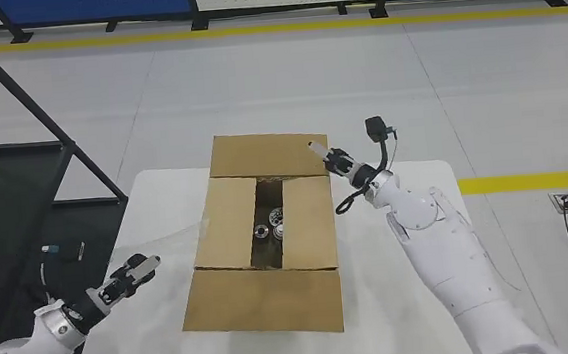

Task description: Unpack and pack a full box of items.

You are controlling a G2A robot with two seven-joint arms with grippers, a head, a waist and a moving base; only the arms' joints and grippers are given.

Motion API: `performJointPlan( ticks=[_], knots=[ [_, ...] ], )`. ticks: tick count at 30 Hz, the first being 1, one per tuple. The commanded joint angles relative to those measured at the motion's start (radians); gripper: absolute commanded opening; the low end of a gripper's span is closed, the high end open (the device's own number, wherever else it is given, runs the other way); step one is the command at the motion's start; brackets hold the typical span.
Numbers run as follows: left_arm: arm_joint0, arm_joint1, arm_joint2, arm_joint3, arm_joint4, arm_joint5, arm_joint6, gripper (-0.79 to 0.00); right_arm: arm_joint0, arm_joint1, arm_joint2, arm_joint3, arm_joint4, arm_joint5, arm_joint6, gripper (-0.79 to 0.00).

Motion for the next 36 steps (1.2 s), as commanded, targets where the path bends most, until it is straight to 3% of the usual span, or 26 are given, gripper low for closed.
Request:
performJointPlan(
  ticks=[1,7,15,24,36],
  knots=[
    [0.002,0.005,0.005,0.01,0.005,-0.028,-0.041,0.0,0.042,-0.008,-0.005,0.083,0.041,-0.021,-0.005,0.0],
    [0.008,0.015,0.025,0.025,-0.008,-0.061,-0.102,0.0,0.145,-0.029,-0.015,0.294,0.087,-0.068,-0.02,0.0],
    [0.004,0.028,0.075,0.031,0.008,-0.089,-0.183,0.0,0.209,-0.06,-0.039,0.444,0.123,-0.116,0.021,0.0],
    [-0.008,0.043,0.119,0.036,-0.004,-0.116,-0.256,0.0,0.235,-0.073,-0.025,0.5,0.206,-0.231,0.152,0.0],
    [-0.017,0.058,0.148,0.033,-0.076,-0.119,-0.28,0.0,0.25,-0.059,0.001,0.501,0.25,-0.324,0.21,0.0]
  ],
)
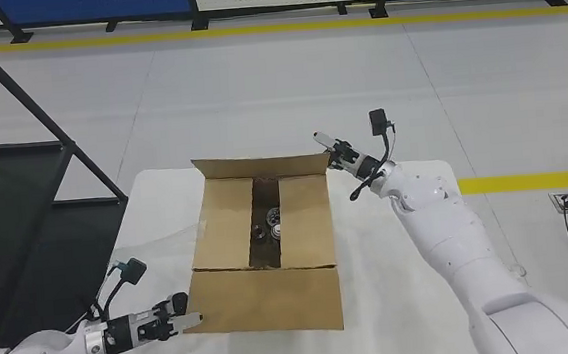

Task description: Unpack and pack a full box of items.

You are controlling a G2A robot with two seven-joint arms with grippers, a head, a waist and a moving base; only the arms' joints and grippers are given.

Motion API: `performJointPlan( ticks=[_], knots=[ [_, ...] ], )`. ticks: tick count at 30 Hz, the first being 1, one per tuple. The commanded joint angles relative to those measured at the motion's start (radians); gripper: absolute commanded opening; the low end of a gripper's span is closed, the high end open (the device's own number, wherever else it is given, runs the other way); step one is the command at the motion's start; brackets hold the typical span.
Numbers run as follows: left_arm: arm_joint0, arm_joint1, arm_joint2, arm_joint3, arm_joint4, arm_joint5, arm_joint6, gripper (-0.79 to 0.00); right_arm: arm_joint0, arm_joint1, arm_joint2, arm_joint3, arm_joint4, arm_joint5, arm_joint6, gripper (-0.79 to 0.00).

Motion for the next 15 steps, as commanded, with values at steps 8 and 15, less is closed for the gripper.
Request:
performJointPlan(
  ticks=[8,15],
  knots=[
    [-0.007,0.01,0.007,-0.01,-0.052,0.003,0.011,0.0,-0.004,0.011,0.004,-0.024,-0.008,-0.032,0.012,0.0],
    [-0.011,0.017,0.003,-0.021,-0.106,0.01,0.037,0.0,-0.013,0.017,0.001,-0.053,-0.023,-0.057,0.014,0.0]
  ],
)
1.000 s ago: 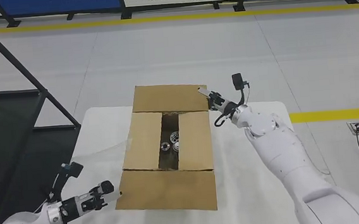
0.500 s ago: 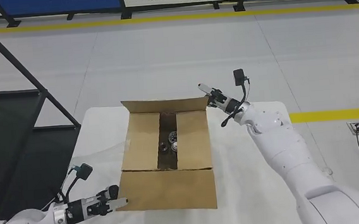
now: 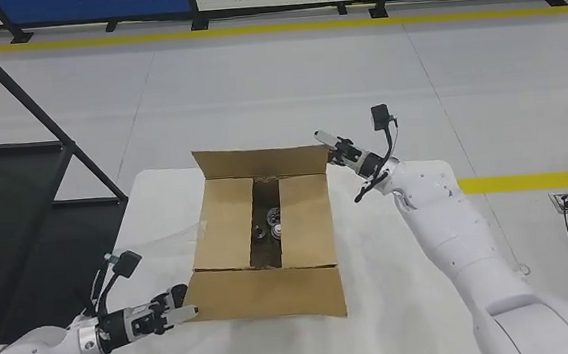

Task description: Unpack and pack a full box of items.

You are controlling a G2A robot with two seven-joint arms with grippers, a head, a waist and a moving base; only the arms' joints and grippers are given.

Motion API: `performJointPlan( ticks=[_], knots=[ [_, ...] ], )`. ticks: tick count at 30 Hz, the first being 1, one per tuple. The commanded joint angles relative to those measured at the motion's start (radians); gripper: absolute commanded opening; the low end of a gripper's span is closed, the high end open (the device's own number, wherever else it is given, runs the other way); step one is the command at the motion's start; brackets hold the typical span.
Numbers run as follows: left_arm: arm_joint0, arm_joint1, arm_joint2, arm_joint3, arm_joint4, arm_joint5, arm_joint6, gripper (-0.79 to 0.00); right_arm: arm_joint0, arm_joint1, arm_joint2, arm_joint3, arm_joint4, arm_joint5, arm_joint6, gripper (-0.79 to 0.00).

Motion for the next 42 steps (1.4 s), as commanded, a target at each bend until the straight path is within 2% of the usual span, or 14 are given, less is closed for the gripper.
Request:
performJointPlan(
  ticks=[1,9,17,21,24,27,38,42],
  knots=[
    [-0.001,0.002,-0.001,-0.006,-0.003,0.001,0.012,0.0,-0.002,0.001,-0.001,-0.008,0.0,-0.006,0.008,0.0],
    [-0.008,0.004,-0.002,-0.062,-0.011,0.012,0.113,0.0,-0.004,0.009,0.0,-0.042,0.002,-0.022,0.04,0.0],
    [-0.036,0.004,0.021,-0.122,0.148,0.04,0.286,0.0,-0.001,0.02,-0.005,-0.085,-0.014,-0.006,0.098,0.0],
    [-0.057,0.001,0.052,-0.133,0.209,0.075,0.36,0.0,-0.004,0.024,-0.012,-0.114,-0.019,0.024,0.144,0.0],
    [-0.073,-0.002,0.076,-0.134,0.226,0.113,0.415,0.0,0.001,0.024,-0.023,-0.136,-0.016,0.095,0.222,0.0],
    [-0.085,-0.002,0.093,-0.14,0.228,0.13,0.424,0.0,0.001,0.022,-0.044,-0.162,-0.044,0.149,0.245,0.0],
    [-0.084,-0.002,0.095,-0.141,0.226,0.132,0.426,0.0,-0.011,0.022,-0.048,-0.184,-0.05,0.163,0.228,0.0],
    [-0.08,-0.003,0.104,-0.159,0.28,0.16,0.478,0.0,-0.045,0.027,-0.041,-0.267,-0.032,0.246,0.229,0.0]
  ],
)
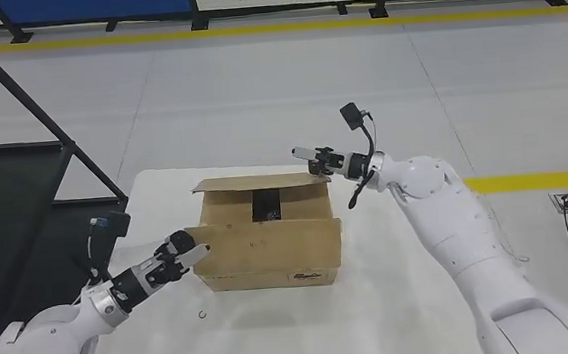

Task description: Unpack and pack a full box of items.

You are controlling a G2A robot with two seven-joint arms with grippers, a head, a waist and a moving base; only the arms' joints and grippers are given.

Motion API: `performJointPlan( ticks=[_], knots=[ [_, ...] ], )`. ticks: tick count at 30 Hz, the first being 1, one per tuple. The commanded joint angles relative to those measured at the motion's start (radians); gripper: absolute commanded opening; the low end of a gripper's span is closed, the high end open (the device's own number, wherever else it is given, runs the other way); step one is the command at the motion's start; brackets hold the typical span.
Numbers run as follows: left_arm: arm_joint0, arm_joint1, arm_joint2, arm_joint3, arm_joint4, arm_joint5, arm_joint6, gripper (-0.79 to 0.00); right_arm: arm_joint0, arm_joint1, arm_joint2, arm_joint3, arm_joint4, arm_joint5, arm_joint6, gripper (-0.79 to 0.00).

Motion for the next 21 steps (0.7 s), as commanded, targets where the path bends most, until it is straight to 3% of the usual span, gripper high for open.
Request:
performJointPlan(
  ticks=[1,8,21],
  knots=[
    [-0.004,-0.001,0.011,-0.005,0.04,0.016,0.031,0.0,-0.012,0.004,0.007,-0.039,0.016,0.043,0.017,0.0],
    [-0.044,-0.008,0.081,-0.006,0.145,0.072,0.12,0.0,-0.046,0.018,-0.005,-0.148,-0.026,0.2,0.089,0.0],
    [-0.147,-0.021,0.188,0.043,0.205,0.141,0.149,0.0,-0.115,0.035,0.011,-0.291,0.034,0.398,0.153,0.0]
  ],
)
